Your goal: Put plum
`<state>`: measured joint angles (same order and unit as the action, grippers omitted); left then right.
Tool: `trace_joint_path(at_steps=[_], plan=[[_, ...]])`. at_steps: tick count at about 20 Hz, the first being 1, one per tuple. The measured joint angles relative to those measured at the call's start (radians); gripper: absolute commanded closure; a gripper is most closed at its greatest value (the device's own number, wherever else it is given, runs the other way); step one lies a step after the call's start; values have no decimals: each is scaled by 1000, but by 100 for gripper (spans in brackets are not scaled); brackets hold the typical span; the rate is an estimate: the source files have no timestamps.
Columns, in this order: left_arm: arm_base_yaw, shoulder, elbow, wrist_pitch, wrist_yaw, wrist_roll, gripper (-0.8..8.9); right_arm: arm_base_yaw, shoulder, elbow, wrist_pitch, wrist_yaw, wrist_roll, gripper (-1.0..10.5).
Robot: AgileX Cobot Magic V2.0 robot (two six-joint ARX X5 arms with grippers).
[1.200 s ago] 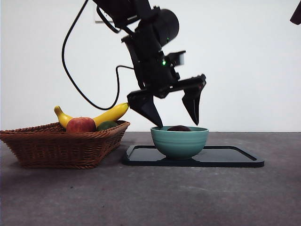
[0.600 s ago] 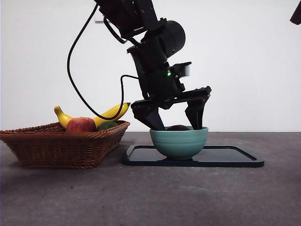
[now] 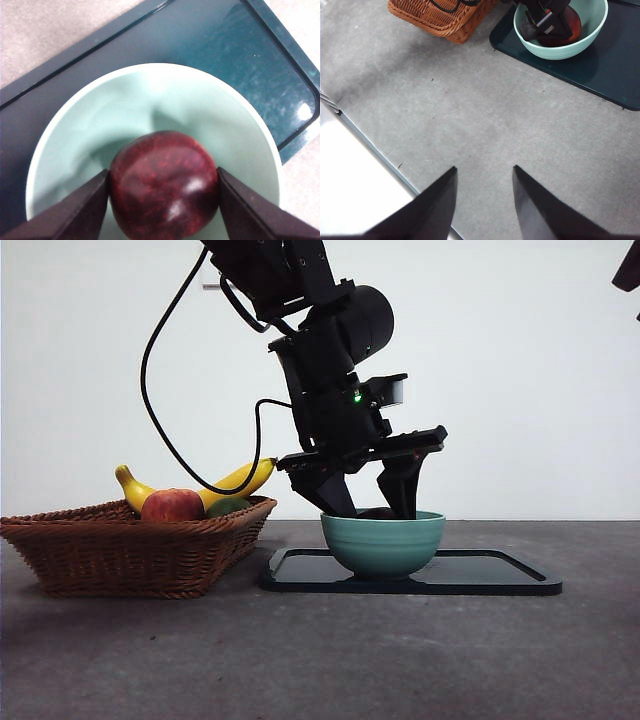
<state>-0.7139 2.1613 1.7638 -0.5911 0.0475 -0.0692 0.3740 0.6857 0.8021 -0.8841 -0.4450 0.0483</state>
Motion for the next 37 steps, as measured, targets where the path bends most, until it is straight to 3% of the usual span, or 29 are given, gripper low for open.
trace_joint_path(at_steps=[5, 15, 27, 34, 37], plan=[[2, 3, 53, -70, 0, 0, 541, 0, 0, 0, 0, 0, 0, 771], [48, -2, 497, -346, 1, 0, 542, 0, 0, 0, 0, 0, 0, 771], [254, -406, 509, -589, 0, 33, 543, 0, 0, 0, 5, 0, 0, 771], [312, -533, 506, -742, 0, 61, 543, 0, 0, 0, 18, 0, -15, 770], [321, -584, 424, -751, 0, 66, 543, 0, 0, 0, 18, 0, -19, 770]])
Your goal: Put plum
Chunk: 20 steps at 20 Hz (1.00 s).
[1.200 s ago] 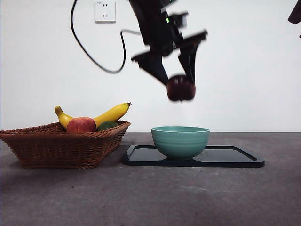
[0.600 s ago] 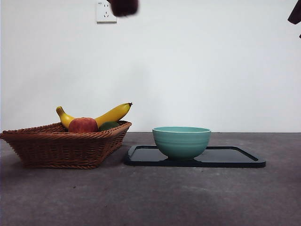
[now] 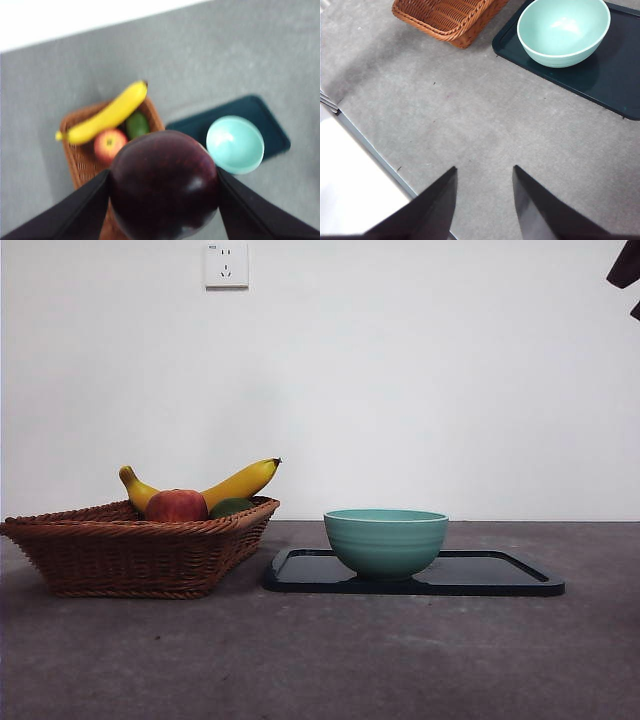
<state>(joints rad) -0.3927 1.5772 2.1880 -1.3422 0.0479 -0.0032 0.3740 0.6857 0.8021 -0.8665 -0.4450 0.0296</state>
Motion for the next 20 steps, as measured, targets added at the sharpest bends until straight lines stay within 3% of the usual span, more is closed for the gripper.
trace_joint_path(at_steps=[3, 9, 15, 20], plan=[[13, -91, -188, 53, 0, 5, 543, 0, 0, 0, 0, 0, 0, 771], [18, -326, -711, 409, 0, -10, 542, 0, 0, 0, 0, 0, 0, 770], [19, -312, -1123, 788, -18, -11, 543, 0, 0, 0, -1, 0, 0, 771], [40, -246, -1228, 1058, -46, 20, 543, 0, 0, 0, -1, 0, 0, 771]])
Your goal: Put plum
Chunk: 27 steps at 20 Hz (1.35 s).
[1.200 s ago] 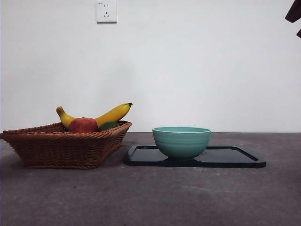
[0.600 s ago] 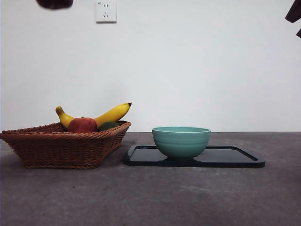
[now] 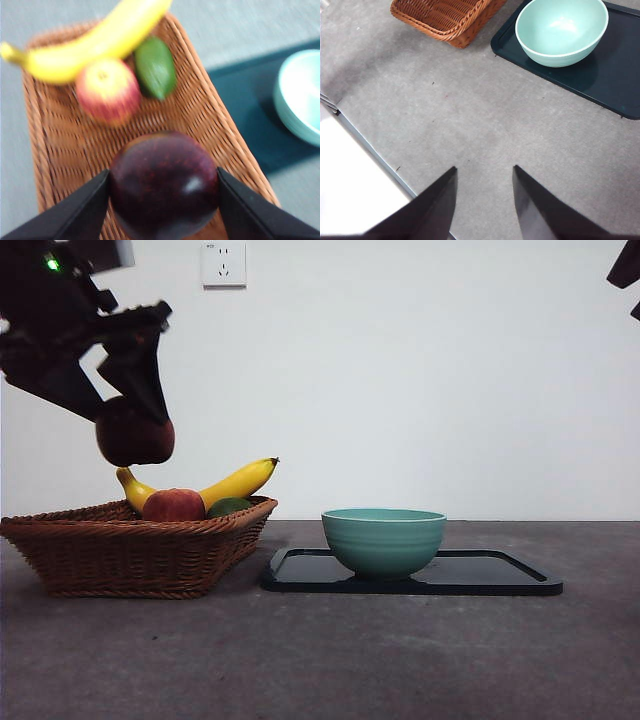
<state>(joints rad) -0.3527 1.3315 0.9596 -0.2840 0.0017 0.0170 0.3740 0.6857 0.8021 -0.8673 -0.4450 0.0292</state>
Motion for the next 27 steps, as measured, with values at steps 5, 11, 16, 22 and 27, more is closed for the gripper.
trace_joint_path(at_steps=[5, 11, 16, 22, 27], plan=[[20, 151, 0, 96, -1, 38, 543, 0, 0, 0, 0, 0, 0, 770], [40, 243, 0, 141, -1, 46, 543, 0, 0, 0, 0, 0, 0, 771], [43, 278, 0, 140, -2, 49, 542, 0, 0, 0, 5, 0, 0, 771], [43, 295, 0, 130, -2, 49, 496, 0, 0, 0, 5, 0, 0, 771], [43, 298, 0, 116, -2, 48, 396, 0, 0, 0, 5, 0, 0, 771]])
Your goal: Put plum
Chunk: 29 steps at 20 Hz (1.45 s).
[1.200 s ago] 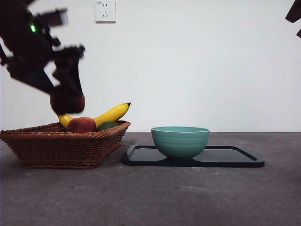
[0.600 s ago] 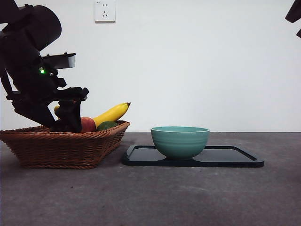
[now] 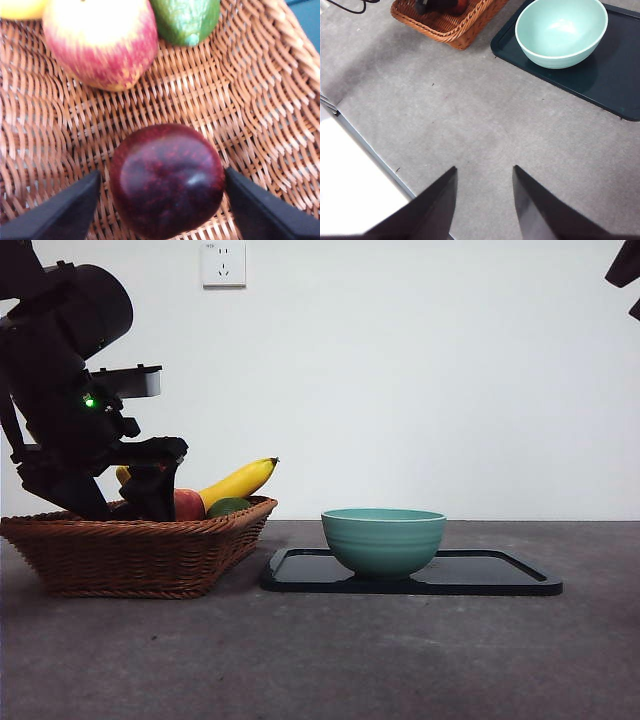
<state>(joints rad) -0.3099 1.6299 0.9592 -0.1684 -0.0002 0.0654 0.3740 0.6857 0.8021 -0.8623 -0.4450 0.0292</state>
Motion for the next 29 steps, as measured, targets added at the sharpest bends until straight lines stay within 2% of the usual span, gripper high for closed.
trace_joint_path(at_steps=[7, 13, 16, 23, 29], plan=[[0, -15, 0, -6, 0, 0, 366, 0, 0, 0, 0, 0, 0, 770], [0, -190, 0, -18, 0, -4, 375, 0, 0, 0, 10, 0, 0, 770], [-7, -303, 0, -93, 16, -12, 378, 0, 0, 0, 18, 0, 0, 770], [-12, -563, 0, -360, 385, -30, 378, 0, 0, 0, 43, 0, 0, 771], [-13, -697, 0, -588, 585, -30, 378, 0, 0, 0, 43, 0, 0, 770]])
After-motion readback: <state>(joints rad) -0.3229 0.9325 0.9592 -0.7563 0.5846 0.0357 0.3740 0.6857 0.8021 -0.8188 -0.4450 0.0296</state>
